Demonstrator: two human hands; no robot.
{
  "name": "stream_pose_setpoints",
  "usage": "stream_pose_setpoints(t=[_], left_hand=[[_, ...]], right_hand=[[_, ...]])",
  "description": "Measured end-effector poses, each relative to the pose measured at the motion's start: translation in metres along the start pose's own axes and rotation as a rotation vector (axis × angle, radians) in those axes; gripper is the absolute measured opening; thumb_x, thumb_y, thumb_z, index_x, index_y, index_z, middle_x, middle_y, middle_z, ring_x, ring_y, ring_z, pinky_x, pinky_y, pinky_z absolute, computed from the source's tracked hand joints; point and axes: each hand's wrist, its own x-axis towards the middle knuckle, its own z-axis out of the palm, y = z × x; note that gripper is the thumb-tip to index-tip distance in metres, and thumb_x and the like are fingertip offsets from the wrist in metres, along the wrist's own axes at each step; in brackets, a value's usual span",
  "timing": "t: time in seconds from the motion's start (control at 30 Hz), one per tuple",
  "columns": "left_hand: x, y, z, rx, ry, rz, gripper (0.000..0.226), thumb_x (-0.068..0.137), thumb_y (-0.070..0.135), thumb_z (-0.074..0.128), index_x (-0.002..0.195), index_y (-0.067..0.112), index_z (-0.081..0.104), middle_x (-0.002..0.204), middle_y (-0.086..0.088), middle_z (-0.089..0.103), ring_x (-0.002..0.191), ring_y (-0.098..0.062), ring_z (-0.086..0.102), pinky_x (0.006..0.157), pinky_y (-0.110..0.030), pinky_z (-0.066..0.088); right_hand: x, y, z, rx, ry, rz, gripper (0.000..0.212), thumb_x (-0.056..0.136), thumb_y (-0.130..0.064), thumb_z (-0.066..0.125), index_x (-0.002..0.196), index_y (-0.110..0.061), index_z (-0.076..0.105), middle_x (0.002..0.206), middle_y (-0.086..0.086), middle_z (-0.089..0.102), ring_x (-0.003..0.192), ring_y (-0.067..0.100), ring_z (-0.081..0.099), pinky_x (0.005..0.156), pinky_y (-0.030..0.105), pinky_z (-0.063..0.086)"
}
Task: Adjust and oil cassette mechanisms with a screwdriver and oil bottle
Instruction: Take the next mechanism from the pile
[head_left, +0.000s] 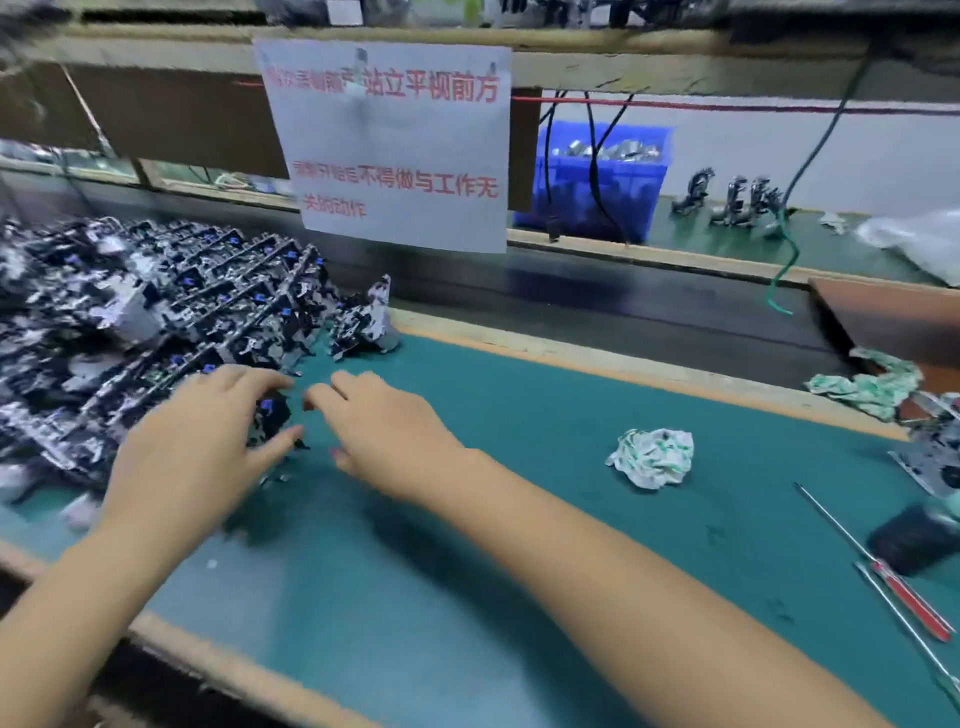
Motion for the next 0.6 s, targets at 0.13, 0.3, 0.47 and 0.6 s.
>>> stream_pose_setpoints(t=[0.13,0.3,0.47,0.6], left_hand=[[0.001,-0.047,-0.003,0.172,-0.208,-0.221,0.077,0.065,0.056,0.067,0.118,0.001,0.058,0.097,-0.023,0.063,0.089,-0.041,0.062,0.075,-0.051,0.052],[-0.005,-0.045,0.004,0.045,-0.246,-0.238,0.05,0.084,0.039,0.066,0.122,0.008,0.06,0.098,-0.019,0.07,0.091,-0.035,0.065,0.074,-0.038,0.045],[-0.01,-0.027,-0.005,-0.034,-0.286,-0.038,0.048,0.085,0.037,0.066,0.128,0.018,0.056,0.105,-0.011,0.07,0.097,-0.028,0.064,0.077,-0.034,0.044],[-0.012,0.023,-0.004,-0.156,-0.255,0.169,0.041,0.087,0.039,0.063,0.126,0.03,0.055,0.071,0.009,0.062,0.081,-0.021,0.063,0.059,-0.023,0.031]], right_hand=[[0.047,-0.018,0.013,-0.309,0.104,-0.21,0.048,0.098,-0.014,0.012,0.145,-0.017,0.024,0.146,-0.004,0.035,0.129,0.015,0.037,0.093,0.025,0.039],[0.07,-0.018,0.029,-0.379,0.054,-0.282,0.036,0.101,-0.015,0.027,0.136,-0.018,0.035,0.14,-0.004,0.042,0.128,0.015,0.039,0.095,0.027,0.037],[0.037,0.002,0.011,-0.335,0.084,-0.273,0.028,0.097,-0.025,0.043,0.124,-0.018,0.044,0.122,-0.001,0.052,0.114,0.019,0.051,0.083,0.03,0.039],[-0.032,0.033,-0.014,-0.213,0.021,-0.13,0.038,0.089,-0.041,0.058,0.114,-0.014,0.049,0.113,0.004,0.05,0.099,0.025,0.052,0.068,0.033,0.031]])
